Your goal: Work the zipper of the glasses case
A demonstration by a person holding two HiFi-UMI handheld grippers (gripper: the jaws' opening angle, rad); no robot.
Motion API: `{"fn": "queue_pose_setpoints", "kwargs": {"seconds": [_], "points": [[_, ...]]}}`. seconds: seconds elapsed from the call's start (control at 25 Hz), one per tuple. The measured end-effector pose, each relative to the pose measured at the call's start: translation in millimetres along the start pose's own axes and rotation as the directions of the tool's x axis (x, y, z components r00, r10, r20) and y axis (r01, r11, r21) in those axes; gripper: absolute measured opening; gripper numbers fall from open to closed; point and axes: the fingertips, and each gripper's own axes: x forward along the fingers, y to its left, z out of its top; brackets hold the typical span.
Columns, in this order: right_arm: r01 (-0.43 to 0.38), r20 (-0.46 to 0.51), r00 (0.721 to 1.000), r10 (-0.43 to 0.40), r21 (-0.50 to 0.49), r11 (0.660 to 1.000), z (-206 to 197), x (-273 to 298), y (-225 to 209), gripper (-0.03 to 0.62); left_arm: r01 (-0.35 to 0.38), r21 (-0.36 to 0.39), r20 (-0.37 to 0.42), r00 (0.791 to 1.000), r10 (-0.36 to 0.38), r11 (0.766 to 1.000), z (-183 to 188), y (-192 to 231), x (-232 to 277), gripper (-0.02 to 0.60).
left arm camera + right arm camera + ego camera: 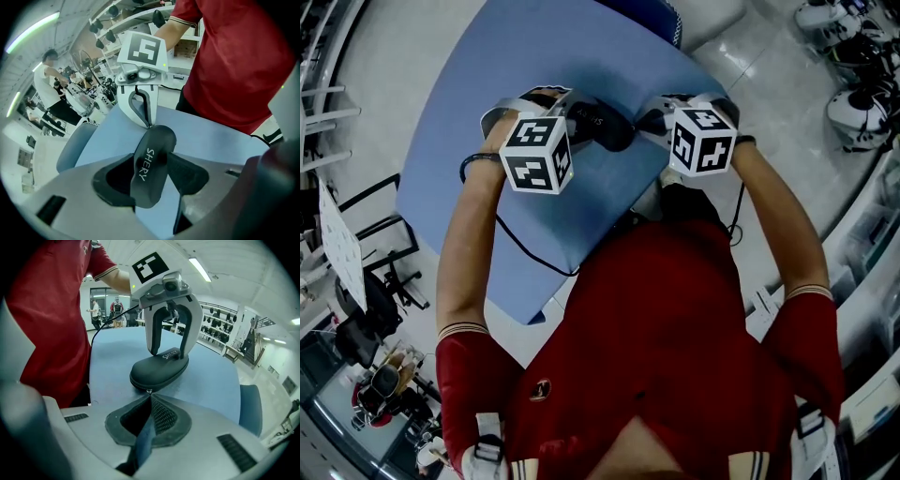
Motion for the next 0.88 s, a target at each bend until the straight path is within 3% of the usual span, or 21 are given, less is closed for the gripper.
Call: {"fn": "queue_pose_setpoints", "kwargs": {"seconds": [0.24,0.64,0.88], "points": [[-0.022,0.000,1.000,0.022,0.030,0.999,-2,1,0,-0.002,0.084,-0.059,0.056,0.995,-0.081,0.995,-2,3,2,0.204],[0.041,-0.021,0.999,-0.038,0.146,0.988,-2,2,11,-0.002,0.080,-0.076,0.119,0.990,-0.071,0.994,-4,4,5,0.203],[0.089,-0.031,0.996,-0.084,0.245,0.966,4,6,22,-0.002,0.067,-0.087,0.160,0.986,-0.053,0.994,-8,4,4,0.204]]}}
